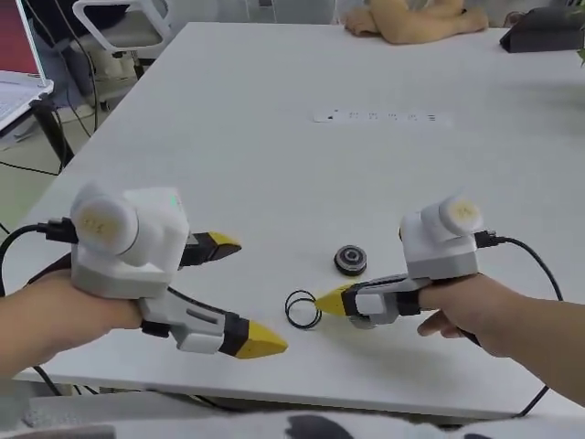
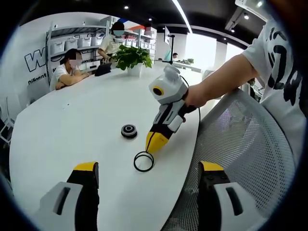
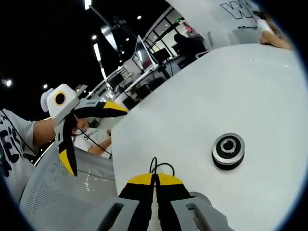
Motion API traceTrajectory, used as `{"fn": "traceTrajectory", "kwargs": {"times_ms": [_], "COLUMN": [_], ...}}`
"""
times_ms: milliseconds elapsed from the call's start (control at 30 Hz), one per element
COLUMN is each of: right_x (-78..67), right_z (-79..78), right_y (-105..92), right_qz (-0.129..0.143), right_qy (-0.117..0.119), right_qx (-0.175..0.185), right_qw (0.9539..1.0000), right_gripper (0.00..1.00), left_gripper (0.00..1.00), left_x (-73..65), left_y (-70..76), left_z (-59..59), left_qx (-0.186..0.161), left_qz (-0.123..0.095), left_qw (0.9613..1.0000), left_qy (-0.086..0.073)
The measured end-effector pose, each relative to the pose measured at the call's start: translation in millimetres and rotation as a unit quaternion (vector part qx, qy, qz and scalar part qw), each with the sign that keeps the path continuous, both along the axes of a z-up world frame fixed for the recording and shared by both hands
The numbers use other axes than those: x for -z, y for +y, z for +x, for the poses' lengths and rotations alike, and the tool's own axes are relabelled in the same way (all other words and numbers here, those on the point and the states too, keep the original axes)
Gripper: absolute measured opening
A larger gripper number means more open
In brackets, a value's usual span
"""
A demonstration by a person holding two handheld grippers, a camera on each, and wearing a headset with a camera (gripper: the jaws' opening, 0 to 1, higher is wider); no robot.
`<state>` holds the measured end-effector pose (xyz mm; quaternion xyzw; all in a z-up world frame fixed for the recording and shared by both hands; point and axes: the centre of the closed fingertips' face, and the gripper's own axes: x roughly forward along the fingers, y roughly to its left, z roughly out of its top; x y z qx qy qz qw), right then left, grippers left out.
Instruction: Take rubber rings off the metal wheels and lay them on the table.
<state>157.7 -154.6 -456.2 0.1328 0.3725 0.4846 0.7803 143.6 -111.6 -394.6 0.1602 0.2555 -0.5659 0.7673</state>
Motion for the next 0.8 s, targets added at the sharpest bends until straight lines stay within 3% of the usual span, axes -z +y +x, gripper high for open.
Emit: {"fn": "traceTrajectory", "kwargs": {"times_ms": [400, 800], "right_x": [6.3, 4.4], "right_z": [3.6, -0.6], "right_y": [-3.8, -1.9], "right_qz": [-0.027, -0.064], "right_qy": [-0.028, -0.084], "right_qx": [-0.015, -0.055], "right_qw": [0.9991, 0.9929], "right_gripper": [0.04, 0.26], "left_gripper": [0.82, 0.82], "left_x": [4.3, 5.5], "left_y": [-1.1, -1.9], "left_z": [-1.7, -0.1], "left_qx": [0.002, 0.007], "left_qz": [0.006, 0.01], "left_qw": [1.0, 0.9999], "left_qy": [0.005, 0.006]}}
